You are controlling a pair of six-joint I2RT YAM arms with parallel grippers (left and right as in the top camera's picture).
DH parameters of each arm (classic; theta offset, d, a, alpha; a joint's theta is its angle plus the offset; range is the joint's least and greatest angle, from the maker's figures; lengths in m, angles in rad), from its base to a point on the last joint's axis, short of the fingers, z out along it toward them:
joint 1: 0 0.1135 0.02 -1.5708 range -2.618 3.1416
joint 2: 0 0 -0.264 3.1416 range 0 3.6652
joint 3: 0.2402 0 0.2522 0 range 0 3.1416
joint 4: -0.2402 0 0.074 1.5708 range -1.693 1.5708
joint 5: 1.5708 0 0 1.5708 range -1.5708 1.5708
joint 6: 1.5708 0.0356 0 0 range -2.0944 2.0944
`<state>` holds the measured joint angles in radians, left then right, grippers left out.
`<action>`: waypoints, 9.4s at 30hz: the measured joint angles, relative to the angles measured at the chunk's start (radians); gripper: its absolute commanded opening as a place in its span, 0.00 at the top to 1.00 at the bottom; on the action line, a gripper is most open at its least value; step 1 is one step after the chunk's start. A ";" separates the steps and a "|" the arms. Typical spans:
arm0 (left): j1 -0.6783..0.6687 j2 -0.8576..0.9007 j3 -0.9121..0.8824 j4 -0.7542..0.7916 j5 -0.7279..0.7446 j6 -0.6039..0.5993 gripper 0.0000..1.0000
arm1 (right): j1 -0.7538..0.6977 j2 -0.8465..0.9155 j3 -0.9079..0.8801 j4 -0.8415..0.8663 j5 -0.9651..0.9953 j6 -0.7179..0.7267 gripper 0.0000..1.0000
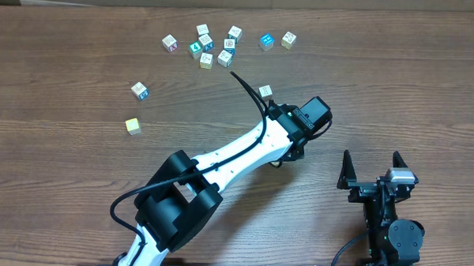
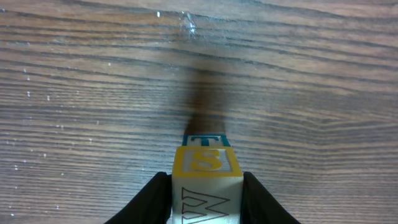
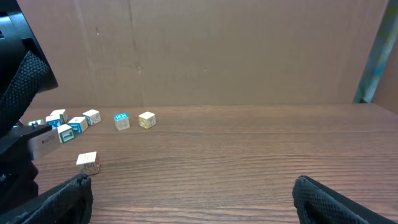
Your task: Form a tower
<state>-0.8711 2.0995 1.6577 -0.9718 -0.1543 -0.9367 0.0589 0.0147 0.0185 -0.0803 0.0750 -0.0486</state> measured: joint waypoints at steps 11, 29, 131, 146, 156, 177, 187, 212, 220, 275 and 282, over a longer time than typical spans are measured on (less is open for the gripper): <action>-0.003 0.000 0.000 -0.003 0.004 0.000 0.77 | 0.000 0.000 0.000 -0.001 0.000 0.000 0.00; -0.003 0.000 0.000 -0.015 0.023 -0.005 0.43 | 0.000 0.000 0.000 0.000 0.000 0.000 0.00; 0.224 0.063 0.199 -0.004 0.022 0.136 0.00 | 0.000 0.000 0.000 0.000 0.000 0.000 0.00; 0.756 0.063 0.201 -0.233 0.016 0.240 0.01 | 0.000 0.000 0.000 0.000 0.000 0.000 0.00; 0.959 0.063 0.201 -0.256 0.010 0.264 0.01 | 0.000 0.000 0.000 0.000 0.000 0.000 0.00; 1.016 0.063 0.201 -0.251 0.007 0.265 0.01 | 0.000 0.000 0.000 0.000 0.000 0.000 0.00; 1.016 0.063 0.201 -0.251 0.007 0.265 0.00 | 0.000 0.000 0.000 0.000 0.000 0.000 0.00; 1.016 0.063 0.201 -0.251 0.007 0.265 0.00 | 0.000 0.000 0.000 0.000 0.000 0.000 0.00; 1.016 0.063 0.201 -0.251 0.007 0.267 0.00 | 0.000 0.000 0.000 0.000 0.000 0.000 0.00; 1.016 0.063 0.201 -0.251 0.007 0.267 0.01 | 0.000 -0.001 0.008 -0.062 -0.035 0.150 0.00; 1.015 0.063 0.201 -0.251 0.007 0.267 0.00 | 0.000 0.002 0.192 -0.188 -0.047 0.169 0.00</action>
<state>0.1444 2.1628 1.8587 -1.2232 -0.1471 -0.6693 0.0589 0.0170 0.2104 -0.2684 0.0277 0.1207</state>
